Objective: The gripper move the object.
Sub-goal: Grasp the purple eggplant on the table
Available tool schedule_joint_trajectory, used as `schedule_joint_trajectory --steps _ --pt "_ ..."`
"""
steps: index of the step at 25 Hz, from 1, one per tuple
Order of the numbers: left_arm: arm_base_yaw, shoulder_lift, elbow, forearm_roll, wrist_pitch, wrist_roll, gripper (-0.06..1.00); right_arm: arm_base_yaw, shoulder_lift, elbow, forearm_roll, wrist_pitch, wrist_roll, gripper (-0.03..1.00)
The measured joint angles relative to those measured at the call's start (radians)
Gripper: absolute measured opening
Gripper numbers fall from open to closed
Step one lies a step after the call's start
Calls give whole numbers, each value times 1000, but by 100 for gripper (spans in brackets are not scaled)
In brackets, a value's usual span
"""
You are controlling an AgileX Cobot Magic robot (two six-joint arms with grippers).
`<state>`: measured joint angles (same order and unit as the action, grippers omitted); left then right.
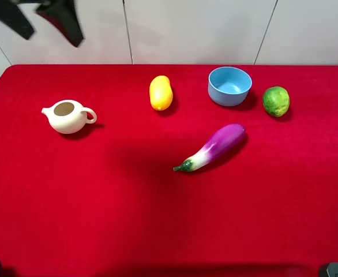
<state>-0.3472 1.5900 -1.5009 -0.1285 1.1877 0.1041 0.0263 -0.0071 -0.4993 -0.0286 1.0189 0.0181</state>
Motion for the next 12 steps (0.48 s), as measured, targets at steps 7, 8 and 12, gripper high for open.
schedule_joint_trajectory --steps 7,8,12 --pt "-112 173 -182 2 4 -1 94 0 0 0 0 0 0 69" --pt "-129 195 -206 3 4 -1 94 0 0 0 0 0 0 69" --pt "-198 277 -298 17 4 -2 94 0 0 0 0 0 0 69"
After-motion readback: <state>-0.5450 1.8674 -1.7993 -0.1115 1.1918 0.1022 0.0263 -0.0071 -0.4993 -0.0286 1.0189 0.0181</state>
